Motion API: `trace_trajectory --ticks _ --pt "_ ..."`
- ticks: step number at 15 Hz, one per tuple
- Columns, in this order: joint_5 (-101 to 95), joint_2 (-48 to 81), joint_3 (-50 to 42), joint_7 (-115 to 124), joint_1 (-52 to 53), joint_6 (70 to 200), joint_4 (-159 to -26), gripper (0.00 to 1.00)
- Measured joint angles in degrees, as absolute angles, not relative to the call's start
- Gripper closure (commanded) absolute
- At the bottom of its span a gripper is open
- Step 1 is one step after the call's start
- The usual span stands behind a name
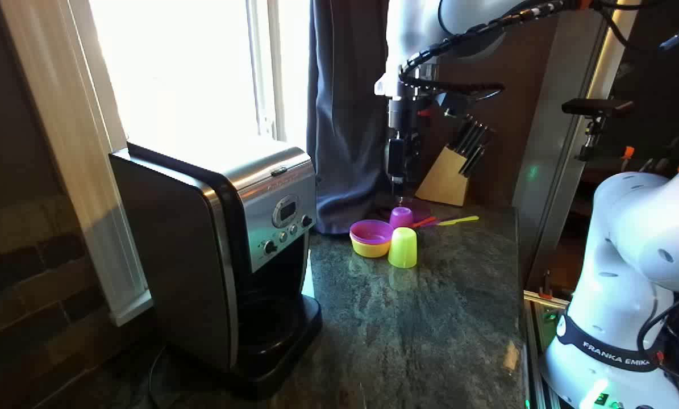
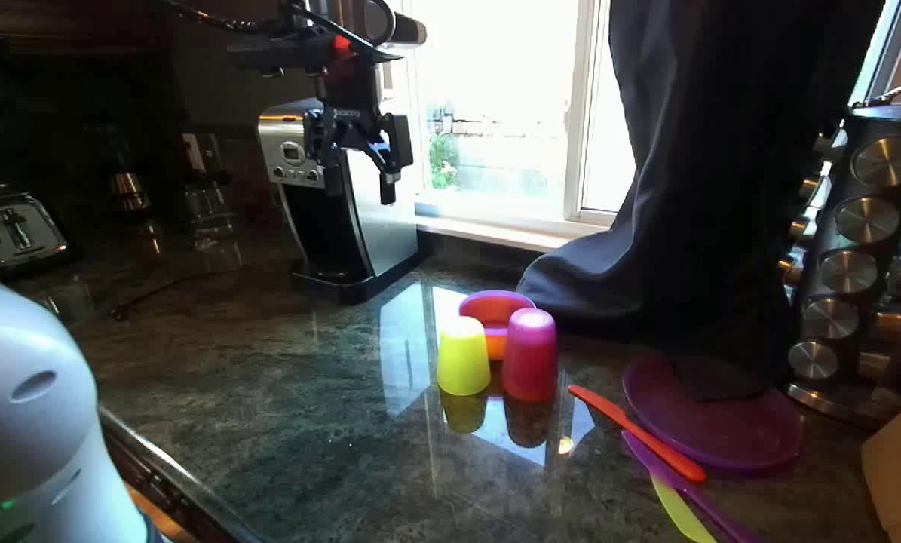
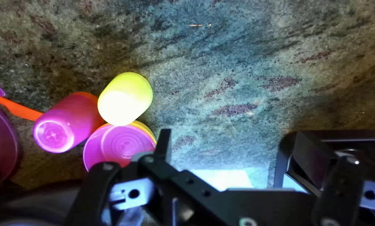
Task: Open the coffeemaker.
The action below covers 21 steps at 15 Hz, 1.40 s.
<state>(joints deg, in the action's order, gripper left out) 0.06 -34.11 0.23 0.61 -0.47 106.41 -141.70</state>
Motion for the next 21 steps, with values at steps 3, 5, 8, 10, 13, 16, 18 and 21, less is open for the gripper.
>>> trace_trajectory --ticks 3,5,8,10,13,16,18,21 --pt "0.06 -34.11 0.23 0.61 -0.47 106.41 -141.70 0.00" --pt "0.06 -34.11 0.23 0.61 -0.47 106.41 -141.70 0.00" --pt "0.06 -34.11 0.23 0.61 -0.47 106.41 -141.70 0.00" --pt "0.06 -34.11 0.23 0.61 -0.47 106.41 -141.70 0.00" --pt "0.06 -34.11 0.23 0.61 -0.47 106.41 -141.70 0.00" --pt "0.06 -34.11 0.23 0.61 -0.47 106.41 -141.70 0.00" --pt "0.06 -34.11 0.23 0.61 -0.47 106.41 -141.70 0.00" --pt "0.09 -33.85 2.18 2.57 -0.20 106.42 -141.11 0.00"
